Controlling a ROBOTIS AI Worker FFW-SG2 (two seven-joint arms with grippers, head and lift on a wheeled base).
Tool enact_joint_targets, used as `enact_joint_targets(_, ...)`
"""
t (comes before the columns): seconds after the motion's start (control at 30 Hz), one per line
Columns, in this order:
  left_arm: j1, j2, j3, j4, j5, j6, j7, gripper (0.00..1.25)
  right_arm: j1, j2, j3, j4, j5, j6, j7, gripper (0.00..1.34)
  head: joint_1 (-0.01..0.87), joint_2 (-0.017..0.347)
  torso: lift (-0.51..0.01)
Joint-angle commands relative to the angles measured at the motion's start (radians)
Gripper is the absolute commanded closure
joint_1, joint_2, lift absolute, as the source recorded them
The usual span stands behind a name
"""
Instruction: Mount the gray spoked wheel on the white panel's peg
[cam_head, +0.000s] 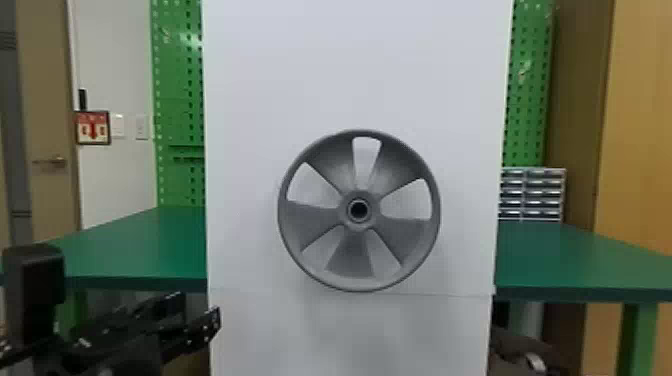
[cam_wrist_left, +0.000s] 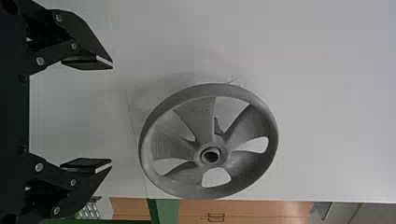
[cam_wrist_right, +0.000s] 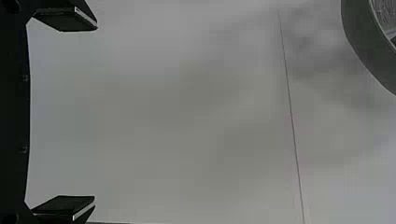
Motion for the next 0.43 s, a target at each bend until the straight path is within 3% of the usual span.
enact_joint_targets(0.0,0.001,-0.004,0.003,-0.001,-0.003,0.0,-0.002,0.5,0.004,0.003,-0.002,0.002,0.0,-0.002,0.0,0.0,0.117,-0.008,-0.45)
enact_joint_targets(0.4,0.002,-0.007,0.006,0.0,-0.004,0.0,-0.007,0.5,0.01,0.019,-0.013,0.004,0.016,-0.02,0.0,0.06,0.117,-0.008,-0.45)
